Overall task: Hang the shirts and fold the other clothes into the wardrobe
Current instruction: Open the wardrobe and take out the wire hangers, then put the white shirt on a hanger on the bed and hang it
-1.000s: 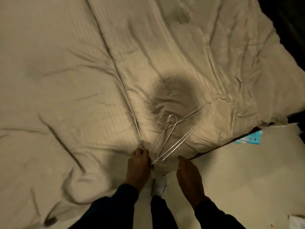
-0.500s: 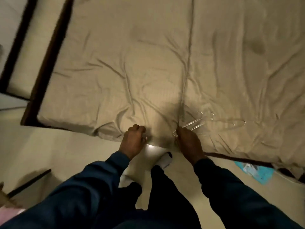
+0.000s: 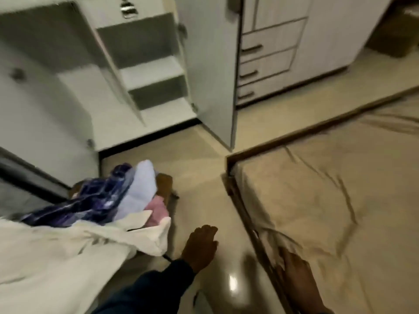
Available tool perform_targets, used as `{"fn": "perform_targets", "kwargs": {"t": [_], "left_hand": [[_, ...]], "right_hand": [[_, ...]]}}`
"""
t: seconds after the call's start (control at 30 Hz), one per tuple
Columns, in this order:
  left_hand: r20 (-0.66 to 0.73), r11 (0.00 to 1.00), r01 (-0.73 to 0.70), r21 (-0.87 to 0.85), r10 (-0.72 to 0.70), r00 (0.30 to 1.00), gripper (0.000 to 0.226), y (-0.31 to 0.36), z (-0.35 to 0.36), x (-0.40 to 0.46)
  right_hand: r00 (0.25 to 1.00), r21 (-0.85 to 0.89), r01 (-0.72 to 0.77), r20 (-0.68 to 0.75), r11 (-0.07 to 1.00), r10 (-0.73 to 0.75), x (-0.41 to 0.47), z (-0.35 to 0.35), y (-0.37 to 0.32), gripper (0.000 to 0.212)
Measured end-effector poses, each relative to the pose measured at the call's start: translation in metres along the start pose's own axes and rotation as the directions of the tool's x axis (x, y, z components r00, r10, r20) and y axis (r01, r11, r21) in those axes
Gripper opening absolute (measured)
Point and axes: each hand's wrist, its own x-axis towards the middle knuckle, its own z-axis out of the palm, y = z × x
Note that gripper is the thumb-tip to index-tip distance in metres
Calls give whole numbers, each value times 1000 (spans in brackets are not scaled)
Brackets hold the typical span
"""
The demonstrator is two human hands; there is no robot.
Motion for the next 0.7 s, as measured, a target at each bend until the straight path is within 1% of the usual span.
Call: {"fn": "perform_targets", "kwargs": {"t": [0.03, 0.07, 0.1, 0.13, 0.17, 0.2, 0.23, 0.27, 0.3, 0.37, 0.43, 0.47, 0.53, 0.57, 0.6, 0.67, 0.7], "left_hand": [[-37, 992, 126, -17, -126, 991, 58, -27, -16, -7], [-97, 975, 222, -24, -224, 970, 56, -50, -29, -15], [-126, 951, 302, -57, -307, 943, 51, -70, -38, -26], [-137, 911, 390, -133, -407, 903, 47, -87, -47, -36], [-196, 866, 461, -195, -495, 846, 44, -99, -53, -41], [-209, 820, 500, -278, -560, 802, 42, -106, -58, -46], [-271, 774, 543, -326, -626, 731, 43, -112, -63, -52], [-281, 722, 589, -364, -688, 669, 47, -117, -67, -59], [-276, 666, 616, -421, -741, 612, 49, -120, -68, -65], [-265, 589, 631, -505, -802, 535, 49, -119, -75, -75], [-296, 536, 645, -546, -843, 450, 47, -118, -78, -83], [-295, 501, 651, -570, -864, 407, 46, -114, -82, -85], [-322, 425, 654, -626, -905, 279, 41, -106, -93, -87], [-339, 371, 658, -656, -923, 182, 37, -102, -100, -89], [-375, 337, 649, -682, -923, 86, 37, -97, -106, -92], [-481, 330, 634, -700, -874, -76, 33, -86, -120, -98], [-481, 293, 598, -746, -858, -180, 27, -80, -127, -102]], "right_hand": [[997, -25, 78, 12, 997, -77, 26, 5, -20, 46], [984, -24, 174, 40, 984, -173, 49, 3, -43, 47], [971, -24, 234, 49, 972, -233, 66, -1, -68, 38], [956, -13, 281, 90, 960, -279, 81, -7, -95, 21], [939, 6, 334, 81, 943, -333, 93, -8, -115, 5], [915, 75, 374, 132, 924, -381, 107, -11, -132, 19], [883, 146, 405, 193, 903, -427, 121, -17, -152, 26], [845, 178, 449, 233, 876, -481, 137, -17, -172, 25], [797, 164, 500, 297, 850, -526, 151, -20, -192, 24], [727, 181, 588, 310, 789, -613, 176, -22, -226, 25], [636, 224, 661, 340, 717, -693, 197, -22, -266, 27], [586, 242, 706, 328, 666, -741, 206, -24, -284, 27], [502, 292, 748, 337, 596, -796, 215, -32, -319, 28], [449, 337, 759, 348, 557, -823, 217, -39, -340, 26], [389, 386, 770, 346, 508, -854, 219, -42, -359, 23], [264, 459, 801, 305, 384, -915, 218, -47, -401, 21], [187, 496, 808, 294, 317, -937, 214, -51, -424, 21]]}}
